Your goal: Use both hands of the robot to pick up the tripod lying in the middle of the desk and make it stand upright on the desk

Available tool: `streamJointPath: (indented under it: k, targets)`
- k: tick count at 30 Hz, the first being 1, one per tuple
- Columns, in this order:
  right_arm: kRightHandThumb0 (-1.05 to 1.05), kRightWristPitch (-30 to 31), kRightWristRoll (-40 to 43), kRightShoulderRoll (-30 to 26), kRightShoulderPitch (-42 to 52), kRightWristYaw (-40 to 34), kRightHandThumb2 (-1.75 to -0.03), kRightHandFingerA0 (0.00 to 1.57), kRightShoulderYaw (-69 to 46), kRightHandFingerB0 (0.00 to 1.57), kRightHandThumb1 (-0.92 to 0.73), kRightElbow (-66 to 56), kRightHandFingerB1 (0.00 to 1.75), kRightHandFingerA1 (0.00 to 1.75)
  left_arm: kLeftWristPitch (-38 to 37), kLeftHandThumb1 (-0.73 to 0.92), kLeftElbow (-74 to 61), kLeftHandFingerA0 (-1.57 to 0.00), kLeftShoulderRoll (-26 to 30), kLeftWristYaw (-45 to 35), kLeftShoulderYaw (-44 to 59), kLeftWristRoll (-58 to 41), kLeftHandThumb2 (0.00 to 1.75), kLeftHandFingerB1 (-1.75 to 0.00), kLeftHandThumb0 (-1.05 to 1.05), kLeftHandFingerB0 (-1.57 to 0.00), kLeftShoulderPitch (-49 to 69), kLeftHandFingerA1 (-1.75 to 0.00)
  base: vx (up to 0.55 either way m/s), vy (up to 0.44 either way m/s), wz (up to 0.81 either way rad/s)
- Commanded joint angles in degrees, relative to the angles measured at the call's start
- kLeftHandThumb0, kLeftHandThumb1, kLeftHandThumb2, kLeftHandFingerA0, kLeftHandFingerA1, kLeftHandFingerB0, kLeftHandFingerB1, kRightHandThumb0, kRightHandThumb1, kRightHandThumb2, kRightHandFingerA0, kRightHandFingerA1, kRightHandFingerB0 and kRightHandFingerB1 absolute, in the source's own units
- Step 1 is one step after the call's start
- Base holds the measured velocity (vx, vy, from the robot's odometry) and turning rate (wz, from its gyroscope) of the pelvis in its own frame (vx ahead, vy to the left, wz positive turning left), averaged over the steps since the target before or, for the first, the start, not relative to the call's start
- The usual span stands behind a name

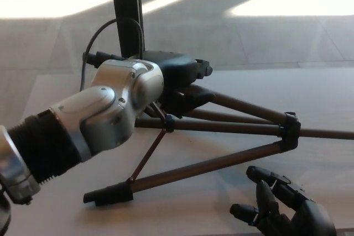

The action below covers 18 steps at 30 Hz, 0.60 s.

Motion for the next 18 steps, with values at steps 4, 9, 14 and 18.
streamJointPath:
  k: [4, 9, 14, 18]
  targets:
    - [-0.62, -1.4, 0.07, 3.77, 9.53, -1.34, -0.61, 0.65, 6.13, 0.64, -0.7, -1.83, 0.62, 0.9, -10.3, 0.51, 19.2, 0.0, -2.76, 18.7, -21.32, 39.46, 0.85, -0.1, -0.9, -0.12, -11.75, -0.15, 0.0, 0.0, 0.0]
    - [-0.63, -2.23, -0.42, 4.1, 9.45, -1.99, -0.61, 0.67, 7.22, 0.64, -0.7, -1.55, 0.63, 0.92, -9.59, 0.5, 22.5, 0.0, -3.84, 24.43, -24.29, 40.69, 0.8, -0.18, -0.93, -0.04, -10.36, -0.06, 0.0, 0.0, 0.0]
    - [-0.64, -2.12, 0.16, 4.37, 9.14, -2.41, -0.61, 0.65, 6.83, 0.63, -0.69, -1.87, 0.62, 0.91, -8.68, 0.52, 24.93, 0.0, -7.25, 26.96, -25.88, 40.38, 0.82, 0.0, -0.94, -0.17, -10.15, -0.11, 0.0, 0.0, 0.0]
    - [-0.65, -1.81, -0.54, 4.12, 7.78, -2.99, -0.61, 0.66, 6.92, 0.62, -0.7, -1.46, 0.65, 0.94, -7.65, 0.47, 25.52, 0.0, -9.76, 26.11, -27.0, 40.04, 0.72, -0.04, -0.94, -0.19, -10.14, -0.03, 0.0, 0.0, 0.0]
